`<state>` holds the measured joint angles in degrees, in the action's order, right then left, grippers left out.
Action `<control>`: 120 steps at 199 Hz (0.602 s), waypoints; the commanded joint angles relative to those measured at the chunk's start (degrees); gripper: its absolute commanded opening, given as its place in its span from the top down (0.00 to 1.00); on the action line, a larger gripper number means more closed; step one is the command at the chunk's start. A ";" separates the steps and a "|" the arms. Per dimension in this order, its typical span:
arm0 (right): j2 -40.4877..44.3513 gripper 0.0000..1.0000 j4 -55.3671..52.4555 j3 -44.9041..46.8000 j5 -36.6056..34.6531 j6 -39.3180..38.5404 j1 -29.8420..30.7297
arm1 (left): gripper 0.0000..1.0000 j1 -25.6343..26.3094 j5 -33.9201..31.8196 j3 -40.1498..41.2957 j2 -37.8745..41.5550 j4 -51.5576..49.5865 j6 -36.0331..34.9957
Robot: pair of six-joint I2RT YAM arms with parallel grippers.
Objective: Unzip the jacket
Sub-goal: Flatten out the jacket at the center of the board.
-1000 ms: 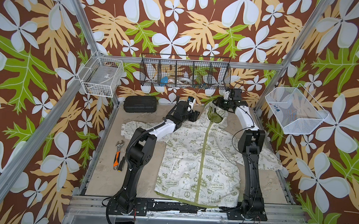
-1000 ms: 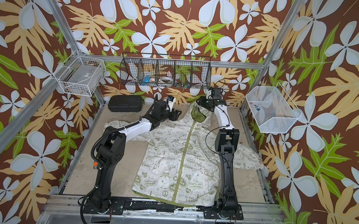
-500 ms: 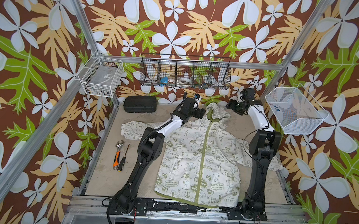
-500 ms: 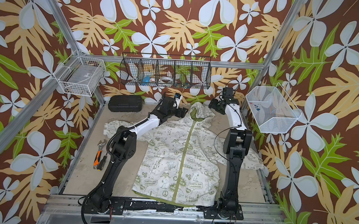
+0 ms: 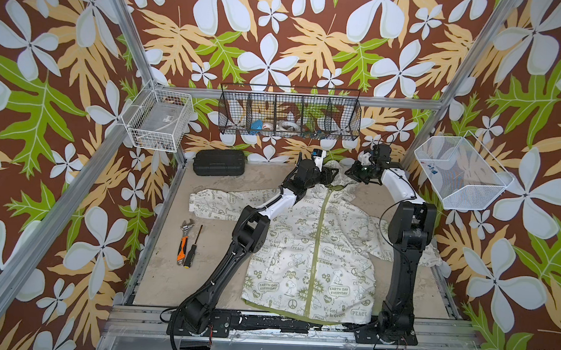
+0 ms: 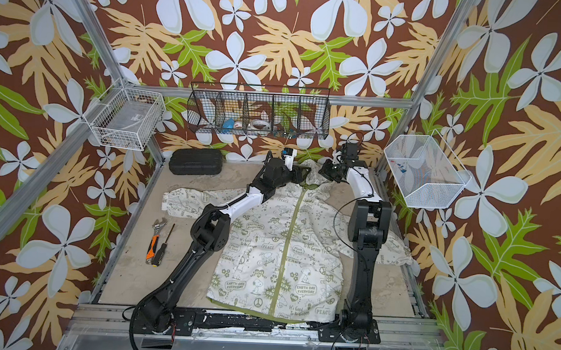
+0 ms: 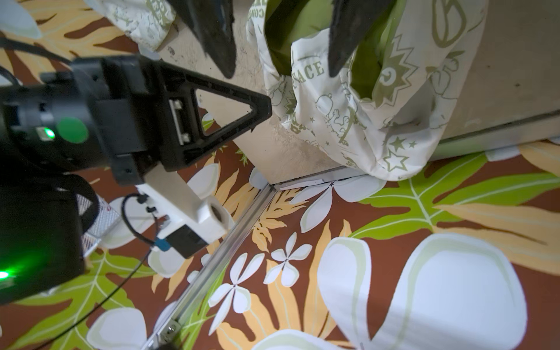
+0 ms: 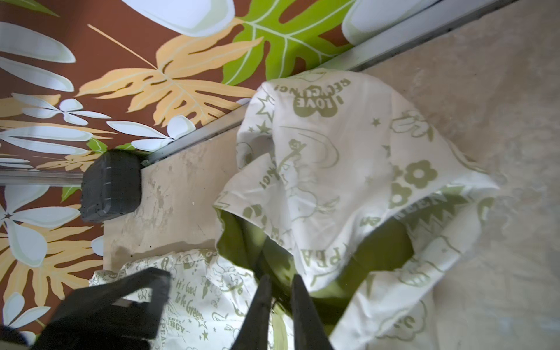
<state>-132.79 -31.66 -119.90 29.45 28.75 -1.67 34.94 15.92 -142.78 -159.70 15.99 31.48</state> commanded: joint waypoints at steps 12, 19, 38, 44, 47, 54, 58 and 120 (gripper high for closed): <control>-0.89 0.86 -0.09 3.22 -6.05 6.88 0.27 | 0.72 -1.51 -7.17 -1.29 -4.72 3.45 17.72; -0.72 0.86 0.13 4.56 -6.89 7.11 0.27 | 0.76 -1.98 -7.74 -1.02 -5.09 3.39 18.75; -0.93 0.86 -0.36 6.88 -8.72 6.45 0.06 | 0.87 -3.47 -9.51 -0.45 -5.13 1.31 19.87; -1.13 0.86 -1.10 7.18 -9.43 6.02 -0.15 | 0.90 -4.05 -9.69 0.07 -4.85 0.65 20.01; -1.12 0.86 -1.47 7.34 -9.81 5.69 -0.29 | 0.92 -4.36 -9.83 0.31 -4.67 0.24 20.02; -0.94 0.87 -2.06 8.41 -10.64 5.13 -0.62 | 0.95 -5.22 -10.11 1.02 -3.93 -0.83 19.65; -0.71 0.87 -1.91 9.26 -10.98 4.88 -0.87 | 0.97 -5.71 -10.27 1.66 -3.41 -1.57 19.19; 5.81 0.84 -1.77 22.24 -14.96 -1.98 -6.12 | 1.00 -13.04 -9.87 21.61 10.90 -7.48 4.35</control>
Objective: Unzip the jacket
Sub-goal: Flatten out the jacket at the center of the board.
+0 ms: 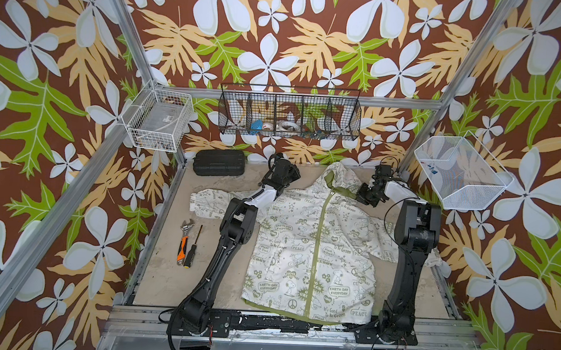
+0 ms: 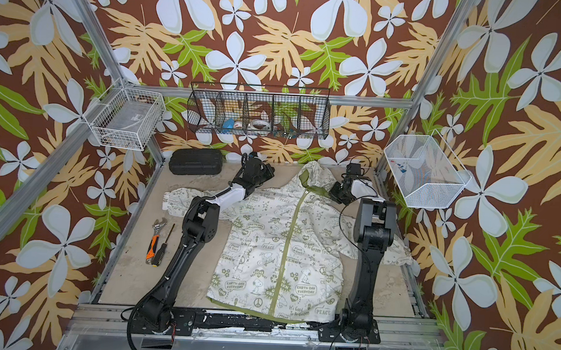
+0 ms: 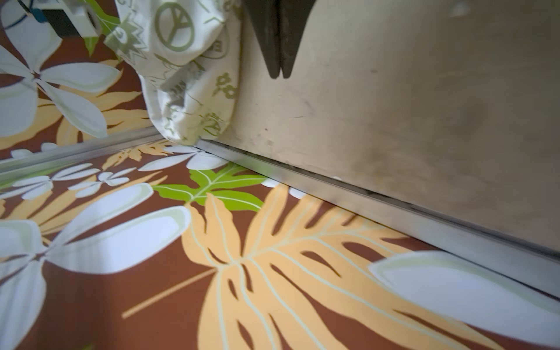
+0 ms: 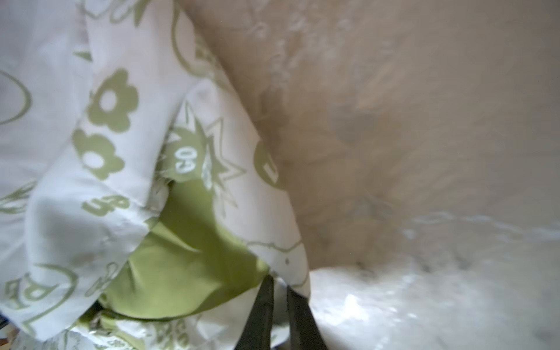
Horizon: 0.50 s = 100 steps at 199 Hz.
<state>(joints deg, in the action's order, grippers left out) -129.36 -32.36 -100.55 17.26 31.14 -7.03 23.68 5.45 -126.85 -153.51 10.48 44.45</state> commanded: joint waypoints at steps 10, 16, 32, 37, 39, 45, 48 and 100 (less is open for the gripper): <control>4.42 0.80 -1.08 4.54 -2.77 -5.75 -0.97 | 0.92 -2.35 1.05 7.91 7.23 -3.65 -13.32; 5.82 0.76 -0.50 5.37 -2.29 -6.50 -0.95 | 0.81 -2.68 1.91 8.50 8.16 -5.23 -16.33; 9.46 0.56 1.37 7.31 -0.67 -7.41 -0.63 | 0.53 -3.21 5.32 8.29 9.63 -11.25 -23.81; 10.44 0.51 1.84 7.61 -0.03 -7.90 -0.49 | 0.47 -3.23 6.41 8.05 9.90 -13.34 -25.87; 10.75 0.49 2.05 7.71 0.45 -8.10 -0.39 | 0.45 -3.17 7.16 7.96 9.96 -14.14 -26.62; 11.49 0.45 2.50 7.76 1.60 -8.63 -0.13 | 0.40 -3.20 9.61 7.78 10.06 -16.27 -28.71; 11.72 0.43 2.63 7.63 2.13 -8.89 0.00 | 0.38 -3.20 10.84 7.54 10.04 -17.41 -29.50; 9.80 0.29 -2.27 6.07 4.36 -12.23 3.02 | 0.00 -2.06 19.90 4.26 8.01 -32.67 -38.47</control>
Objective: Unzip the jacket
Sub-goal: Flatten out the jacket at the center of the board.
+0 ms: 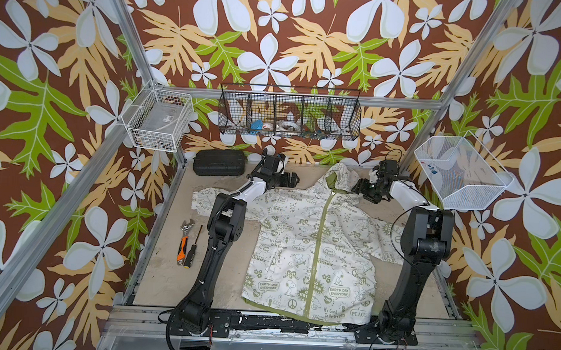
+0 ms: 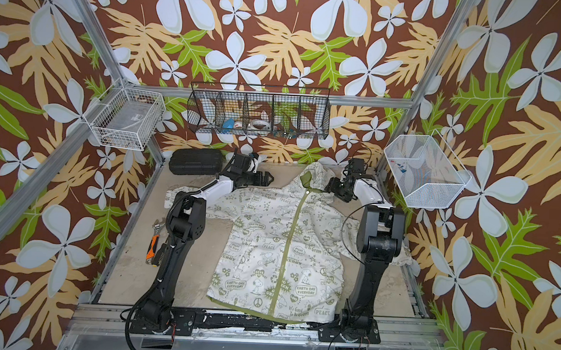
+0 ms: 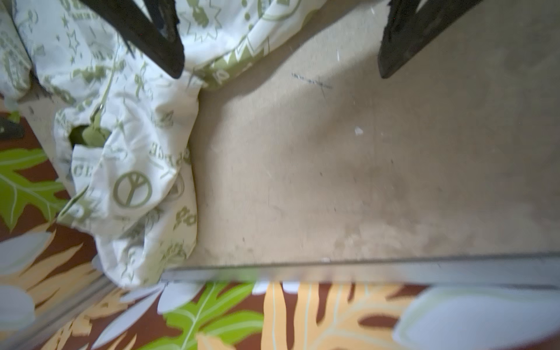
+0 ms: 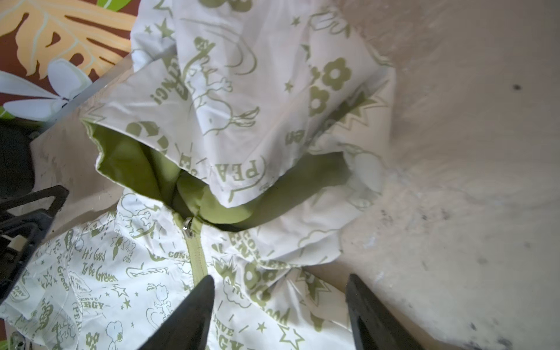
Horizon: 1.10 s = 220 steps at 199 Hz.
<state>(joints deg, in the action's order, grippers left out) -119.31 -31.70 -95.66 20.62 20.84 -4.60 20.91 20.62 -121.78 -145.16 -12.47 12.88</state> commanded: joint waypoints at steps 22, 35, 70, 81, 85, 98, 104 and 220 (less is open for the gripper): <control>1.31 0.27 -3.52 5.20 -1.70 -2.06 1.18 | 0.00 2.49 3.85 -1.22 -0.56 -15.08 -10.60; 2.04 0.26 -3.98 7.41 -3.88 -2.29 1.35 | 0.00 3.53 2.49 -1.03 -0.74 -17.87 -12.50; 1.89 0.33 -2.67 14.48 -5.42 -3.39 1.36 | 0.08 6.68 -7.73 -0.82 -2.67 -25.74 -17.64; 1.95 0.42 -1.94 16.63 -4.68 -3.45 1.55 | 0.18 6.87 -10.28 -0.92 -3.59 -28.48 -17.70; 2.04 0.46 -1.73 17.40 -4.35 -3.59 1.76 | 0.22 6.82 -11.15 -0.78 -3.82 -29.62 -17.46; 3.06 0.59 -1.13 19.50 -4.22 -3.74 2.47 | 0.37 6.71 -14.51 1.16 -2.84 -31.35 -16.69; 3.85 0.64 -0.84 20.39 -4.26 -3.78 3.11 | 0.46 6.50 -15.26 3.60 -1.35 -30.59 -15.70; 22.85 0.78 -6.31 36.33 -0.96 -2.65 11.97 | 0.80 -0.69 -14.92 63.92 53.32 -4.86 12.12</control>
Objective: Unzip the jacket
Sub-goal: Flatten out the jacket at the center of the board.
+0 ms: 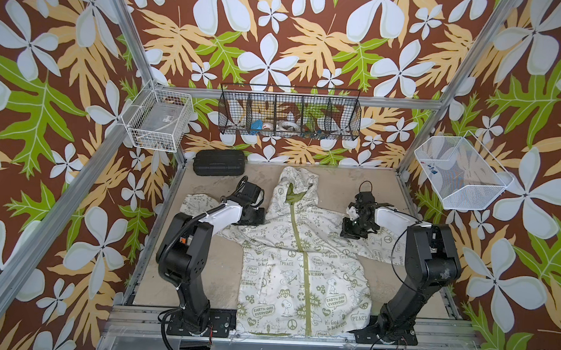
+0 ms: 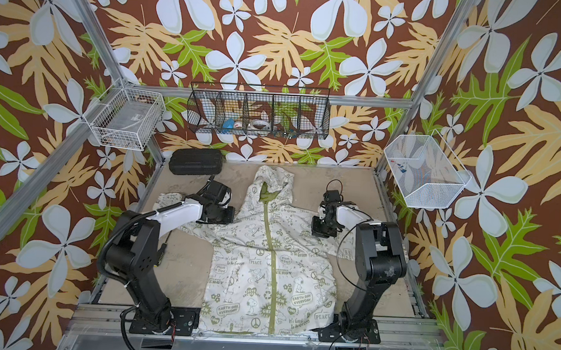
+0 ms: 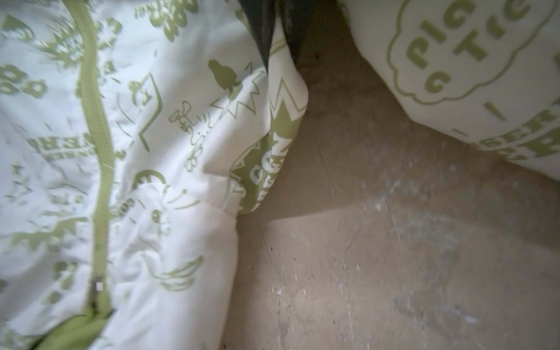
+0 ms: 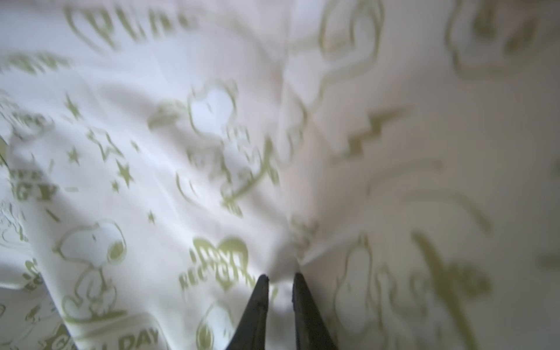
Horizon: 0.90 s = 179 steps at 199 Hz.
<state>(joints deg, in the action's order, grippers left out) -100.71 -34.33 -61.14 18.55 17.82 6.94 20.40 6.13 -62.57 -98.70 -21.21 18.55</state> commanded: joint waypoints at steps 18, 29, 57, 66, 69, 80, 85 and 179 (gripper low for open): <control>6.82 0.62 -4.18 -1.93 1.95 0.30 0.38 | 0.50 -0.19 -3.54 6.11 13.55 8.97 5.55; 5.95 0.52 -2.54 -6.77 3.77 -0.15 0.44 | 0.40 -0.19 -5.22 5.58 15.67 14.00 3.87; -5.61 0.40 -0.62 -26.53 7.57 0.02 0.71 | 0.23 -0.15 -6.16 -8.04 6.80 14.70 1.50; -10.72 0.37 -0.06 -32.90 7.68 0.02 1.24 | 0.17 -0.12 -4.42 -15.85 0.34 11.78 1.51; -12.47 0.37 -0.20 -35.18 7.57 0.02 1.43 | 0.15 -0.09 -3.51 -18.13 -1.41 10.96 1.64; -18.45 0.35 -0.45 -43.28 7.21 -0.07 2.23 | 0.11 0.22 -1.35 -27.47 -9.56 7.68 2.07; -21.07 0.34 -0.41 -46.47 7.13 0.14 2.58 | 0.10 0.54 -1.29 -31.55 -12.87 5.96 2.21; -41.17 0.28 3.05 -67.15 13.22 4.68 6.98 | 0.16 3.77 -12.43 -59.09 -35.31 -16.77 -2.59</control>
<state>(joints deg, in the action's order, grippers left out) -139.79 -32.16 -126.63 29.98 21.28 13.10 24.32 -0.62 -126.89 -137.32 -34.26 17.04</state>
